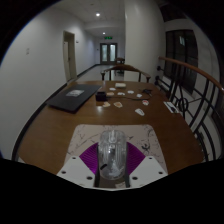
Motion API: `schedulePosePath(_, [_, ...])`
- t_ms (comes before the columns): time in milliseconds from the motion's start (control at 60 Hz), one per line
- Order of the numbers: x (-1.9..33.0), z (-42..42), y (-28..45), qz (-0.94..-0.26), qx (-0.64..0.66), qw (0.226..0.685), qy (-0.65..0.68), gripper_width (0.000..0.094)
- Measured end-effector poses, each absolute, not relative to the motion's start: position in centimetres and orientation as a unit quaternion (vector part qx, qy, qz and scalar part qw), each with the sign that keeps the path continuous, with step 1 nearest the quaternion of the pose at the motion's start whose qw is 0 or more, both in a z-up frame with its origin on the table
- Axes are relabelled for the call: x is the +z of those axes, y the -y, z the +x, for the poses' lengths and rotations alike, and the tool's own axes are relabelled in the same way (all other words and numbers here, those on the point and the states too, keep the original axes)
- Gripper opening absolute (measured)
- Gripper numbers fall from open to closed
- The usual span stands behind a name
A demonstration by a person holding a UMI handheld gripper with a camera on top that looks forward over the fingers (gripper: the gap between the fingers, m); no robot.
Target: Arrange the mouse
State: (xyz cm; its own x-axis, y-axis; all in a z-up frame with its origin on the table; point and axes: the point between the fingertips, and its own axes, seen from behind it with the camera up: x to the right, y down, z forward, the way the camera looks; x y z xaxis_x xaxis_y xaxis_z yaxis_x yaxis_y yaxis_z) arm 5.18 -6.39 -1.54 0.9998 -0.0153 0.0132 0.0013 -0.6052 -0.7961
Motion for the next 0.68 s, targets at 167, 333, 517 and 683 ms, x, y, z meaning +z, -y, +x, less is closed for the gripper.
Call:
schedulePosePath(167, [-4.3,3.0,5.1,-0.903,-0.001,0.429,0.002,0.0445])
schedulePosePath(333, [-4.2,2.0,5.9,-0.913,0.031,0.407,0.012,0.0729])
schedulePosePath(517, [-1.3,1.2,8.2,-0.898,0.084,0.430,0.036,0.0854])
schedulePosePath(683, [0.8,4.3,13.0,-0.892,0.107,0.437,0.038,0.0855])
